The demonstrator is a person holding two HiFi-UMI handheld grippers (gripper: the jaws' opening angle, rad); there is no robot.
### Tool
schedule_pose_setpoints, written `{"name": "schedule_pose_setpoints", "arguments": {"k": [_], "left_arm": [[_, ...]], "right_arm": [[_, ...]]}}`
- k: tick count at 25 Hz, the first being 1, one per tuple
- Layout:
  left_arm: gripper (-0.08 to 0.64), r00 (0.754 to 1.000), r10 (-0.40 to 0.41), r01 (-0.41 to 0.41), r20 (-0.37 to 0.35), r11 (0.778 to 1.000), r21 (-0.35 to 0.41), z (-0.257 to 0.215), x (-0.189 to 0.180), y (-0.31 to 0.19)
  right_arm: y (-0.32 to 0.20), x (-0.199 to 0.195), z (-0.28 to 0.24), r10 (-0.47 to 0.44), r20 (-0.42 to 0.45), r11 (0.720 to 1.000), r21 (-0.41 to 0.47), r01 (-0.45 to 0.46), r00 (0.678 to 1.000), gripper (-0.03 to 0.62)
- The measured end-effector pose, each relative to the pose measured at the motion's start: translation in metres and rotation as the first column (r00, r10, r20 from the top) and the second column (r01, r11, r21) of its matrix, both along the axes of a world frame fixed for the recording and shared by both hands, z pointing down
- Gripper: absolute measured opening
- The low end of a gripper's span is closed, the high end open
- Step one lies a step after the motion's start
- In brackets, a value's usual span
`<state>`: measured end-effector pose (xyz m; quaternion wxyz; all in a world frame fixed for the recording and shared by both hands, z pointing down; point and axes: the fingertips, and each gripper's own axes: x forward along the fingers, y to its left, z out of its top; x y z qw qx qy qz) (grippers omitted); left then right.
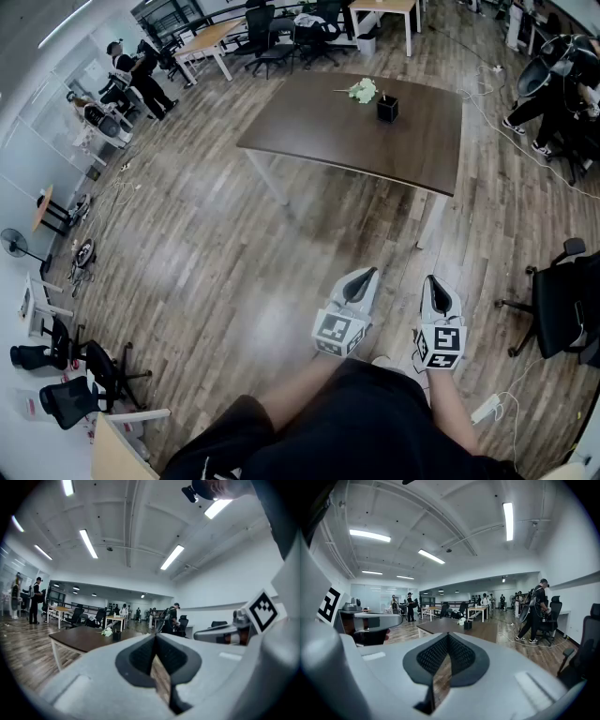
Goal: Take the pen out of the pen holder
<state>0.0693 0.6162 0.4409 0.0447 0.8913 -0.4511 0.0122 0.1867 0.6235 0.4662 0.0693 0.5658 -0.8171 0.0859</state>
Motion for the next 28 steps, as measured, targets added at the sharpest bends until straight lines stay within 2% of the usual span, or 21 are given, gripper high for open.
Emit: {"name": "schedule_pose_setpoints", "arguments": {"k": [4,10,13,21,25,28], "left_arm": [[0.003,1.000,-0.011,0.012,-0.014,1.000,0.009,0.007,-0.005,-0.003],[0.003,0.998,-0.054,0.054,-0.022,0.998,-0.014,0.021,-0.021,-0.032],[0.003,0.997,-0.066,0.065,-0.026,0.998,-0.023,0.029,-0.031,-0.059],[0.003,0.998,-0.026,0.026,-0.050,1.000,-0.014,0.043,-0.054,-0.180],[0.003,0.997,-0.072,0.072,-0.039,0.997,0.017,0.032,-0.091,-0.253],[0.003,0.997,-0.062,0.063,-0.054,0.998,0.004,0.028,-0.118,-0.304]], "right_arm": [[-0.003,0.003,0.002,0.000,0.062,1.000,0.015,-0.001,0.998,0.002],[-0.024,0.001,0.025,-0.042,0.031,0.998,-0.037,0.043,0.999,0.002],[-0.053,0.002,0.028,-0.016,0.034,0.999,-0.035,0.018,0.999,0.002],[-0.172,-0.023,0.033,0.018,-0.013,0.999,-0.042,-0.018,1.000,0.002],[-0.242,-0.053,0.027,0.000,-0.078,0.999,-0.035,-0.003,0.997,0.002],[-0.293,-0.072,0.015,0.000,-0.128,1.000,-0.019,-0.003,0.992,0.002]]}}
